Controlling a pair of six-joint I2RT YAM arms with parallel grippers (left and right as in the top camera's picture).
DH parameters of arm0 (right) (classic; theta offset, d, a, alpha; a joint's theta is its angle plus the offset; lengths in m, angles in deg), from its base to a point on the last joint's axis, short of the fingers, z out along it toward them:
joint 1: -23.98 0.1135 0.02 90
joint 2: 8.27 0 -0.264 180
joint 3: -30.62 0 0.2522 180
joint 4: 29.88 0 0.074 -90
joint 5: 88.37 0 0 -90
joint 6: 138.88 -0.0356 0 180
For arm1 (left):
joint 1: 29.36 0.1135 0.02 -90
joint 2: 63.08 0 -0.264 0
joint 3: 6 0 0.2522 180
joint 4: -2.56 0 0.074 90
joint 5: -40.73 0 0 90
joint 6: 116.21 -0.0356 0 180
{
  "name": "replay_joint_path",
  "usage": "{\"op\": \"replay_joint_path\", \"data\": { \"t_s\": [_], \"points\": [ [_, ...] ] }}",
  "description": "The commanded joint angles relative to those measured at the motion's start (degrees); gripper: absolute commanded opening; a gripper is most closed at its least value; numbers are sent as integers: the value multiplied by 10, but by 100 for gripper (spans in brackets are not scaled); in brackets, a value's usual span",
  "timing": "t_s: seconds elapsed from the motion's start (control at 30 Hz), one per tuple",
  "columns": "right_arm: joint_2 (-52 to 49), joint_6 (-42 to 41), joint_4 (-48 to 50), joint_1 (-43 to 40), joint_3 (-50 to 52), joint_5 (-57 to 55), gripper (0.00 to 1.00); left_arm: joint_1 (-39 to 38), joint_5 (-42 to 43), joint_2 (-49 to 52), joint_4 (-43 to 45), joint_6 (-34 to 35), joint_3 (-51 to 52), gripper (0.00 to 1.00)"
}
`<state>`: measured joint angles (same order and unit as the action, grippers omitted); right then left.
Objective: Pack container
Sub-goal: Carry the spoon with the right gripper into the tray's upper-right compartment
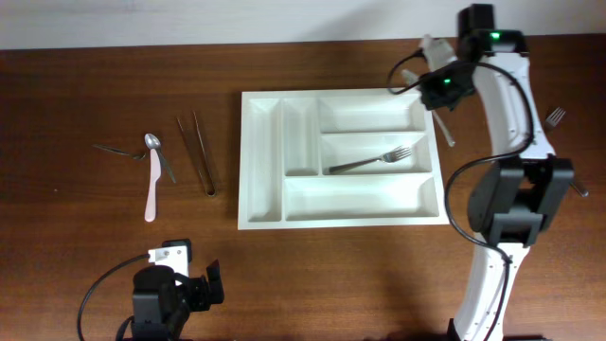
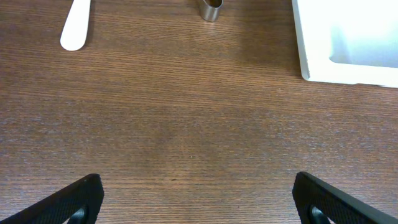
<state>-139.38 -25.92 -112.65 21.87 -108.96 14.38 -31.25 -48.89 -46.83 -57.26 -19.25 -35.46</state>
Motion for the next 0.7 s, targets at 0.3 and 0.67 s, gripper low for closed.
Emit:
{"op": "replay_joint_path", "data": {
  "t_s": [0.3,0.67],
  "points": [
    [3,307,14,105,-12,1,4,2,-2,-1,1,5,-8,99],
    [-10,418,110,113,-11,1,4,2,-2,-1,1,5,-8,99]
  ]
}}
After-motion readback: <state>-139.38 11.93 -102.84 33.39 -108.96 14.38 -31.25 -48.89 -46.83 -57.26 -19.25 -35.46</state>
